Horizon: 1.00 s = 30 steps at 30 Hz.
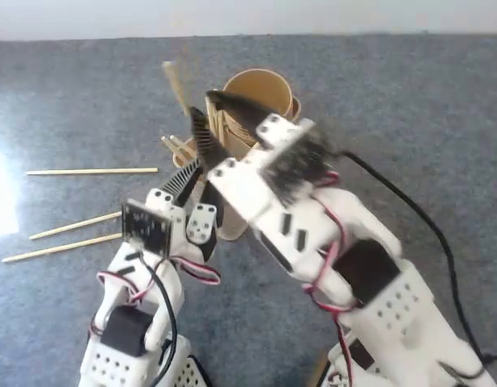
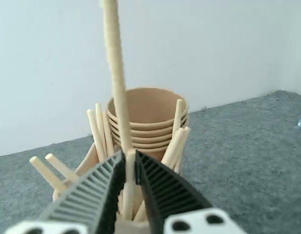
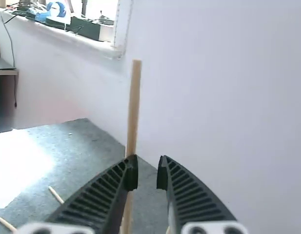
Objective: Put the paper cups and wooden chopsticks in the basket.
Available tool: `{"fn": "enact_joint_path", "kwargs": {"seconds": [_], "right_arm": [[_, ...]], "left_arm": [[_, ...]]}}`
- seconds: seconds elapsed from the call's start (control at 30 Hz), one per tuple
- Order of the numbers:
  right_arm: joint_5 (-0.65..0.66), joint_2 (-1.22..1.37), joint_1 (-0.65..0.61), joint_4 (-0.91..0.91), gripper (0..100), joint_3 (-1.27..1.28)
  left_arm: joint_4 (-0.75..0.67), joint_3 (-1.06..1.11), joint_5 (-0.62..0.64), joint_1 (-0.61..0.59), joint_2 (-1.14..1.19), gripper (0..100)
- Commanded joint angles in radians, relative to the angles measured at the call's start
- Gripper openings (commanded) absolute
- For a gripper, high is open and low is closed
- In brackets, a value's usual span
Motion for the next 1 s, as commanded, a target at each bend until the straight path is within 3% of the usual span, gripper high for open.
{"fn": "enact_joint_path", "kwargs": {"seconds": [0.0, 0.2, 0.53, 0.73, 0.97], "right_arm": [[0.009, 0.113, -0.047, 0.053, 8.8, -0.167], [0.015, 0.140, -0.068, 0.059, 8.8, -0.173], [0.086, 0.024, 0.019, 0.159, 8.8, -0.172], [0.083, 0.022, 0.061, 0.170, 8.7, -0.160], [0.084, 0.016, 0.056, 0.162, 8.7, -0.146]], "left_arm": [[0.028, 0.094, -0.009, 0.037, -0.092, 1], [0.026, 0.105, -0.006, 0.032, -0.100, 1], [0.028, 0.107, 0.017, 0.028, -0.104, 1], [0.029, 0.104, 0.138, -0.071, -0.107, 20], [0.029, 0.084, 0.109, -0.094, -0.107, 19]]}}
